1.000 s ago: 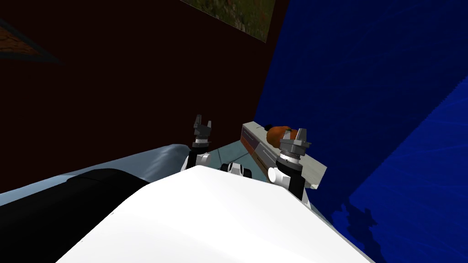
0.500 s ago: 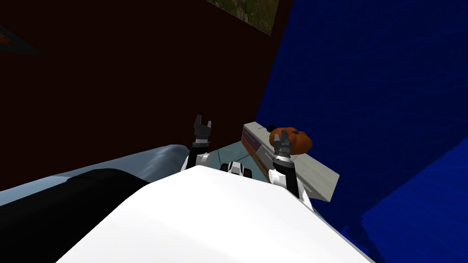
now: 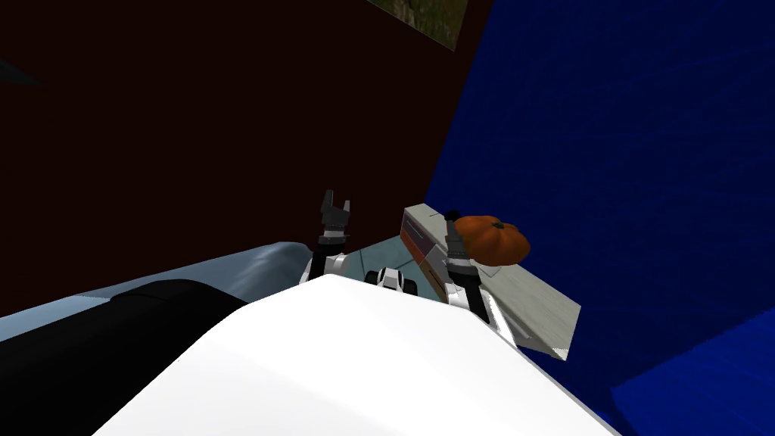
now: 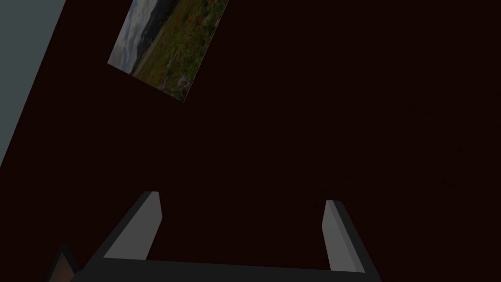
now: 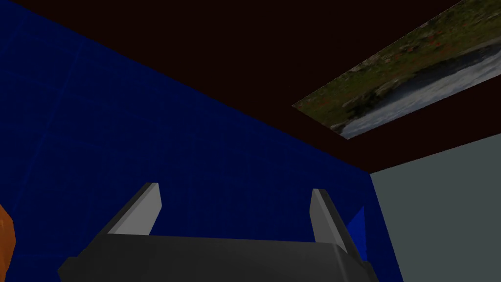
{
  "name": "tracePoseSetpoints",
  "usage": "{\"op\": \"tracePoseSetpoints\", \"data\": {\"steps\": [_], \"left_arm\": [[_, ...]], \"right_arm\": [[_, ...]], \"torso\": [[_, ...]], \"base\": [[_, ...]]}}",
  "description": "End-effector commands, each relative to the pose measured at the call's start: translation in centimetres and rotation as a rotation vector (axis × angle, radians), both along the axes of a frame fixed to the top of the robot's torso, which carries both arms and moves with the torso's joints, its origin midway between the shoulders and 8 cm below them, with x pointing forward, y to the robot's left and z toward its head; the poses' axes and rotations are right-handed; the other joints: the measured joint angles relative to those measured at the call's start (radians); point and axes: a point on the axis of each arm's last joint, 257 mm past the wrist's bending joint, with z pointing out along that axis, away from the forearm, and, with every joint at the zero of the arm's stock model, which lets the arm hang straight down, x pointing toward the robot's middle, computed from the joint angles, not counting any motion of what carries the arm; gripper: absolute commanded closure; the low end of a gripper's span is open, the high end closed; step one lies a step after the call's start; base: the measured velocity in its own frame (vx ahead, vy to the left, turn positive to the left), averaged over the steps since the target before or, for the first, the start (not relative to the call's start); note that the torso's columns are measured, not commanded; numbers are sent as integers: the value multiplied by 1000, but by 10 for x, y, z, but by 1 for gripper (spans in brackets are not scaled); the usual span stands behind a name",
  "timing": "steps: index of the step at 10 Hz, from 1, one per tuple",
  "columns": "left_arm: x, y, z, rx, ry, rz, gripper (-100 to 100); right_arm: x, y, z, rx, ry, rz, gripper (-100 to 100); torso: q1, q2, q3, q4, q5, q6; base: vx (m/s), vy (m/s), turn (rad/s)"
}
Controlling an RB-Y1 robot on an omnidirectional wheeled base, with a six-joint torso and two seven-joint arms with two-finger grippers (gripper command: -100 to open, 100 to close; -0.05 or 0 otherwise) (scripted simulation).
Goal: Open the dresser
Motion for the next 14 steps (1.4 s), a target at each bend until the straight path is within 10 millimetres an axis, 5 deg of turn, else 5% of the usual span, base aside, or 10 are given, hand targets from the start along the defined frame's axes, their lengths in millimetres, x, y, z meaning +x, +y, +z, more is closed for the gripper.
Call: {"op": "tracePoseSetpoints", "data": {"steps": [1, 14], "left_arm": [[0, 0, 0, 0, 0, 0, 0], [0, 0, 0, 0, 0, 0, 0]], "right_arm": [[7, 4, -31, -141, 64, -20, -100], [12, 6, -187, -830, 316, -61, -100]], "torso": [[0, -1, 0, 0, 0, 0], [0, 1, 1, 0, 0, 0]], "base": [[109, -5, 27], [98, -8, 46]]}}
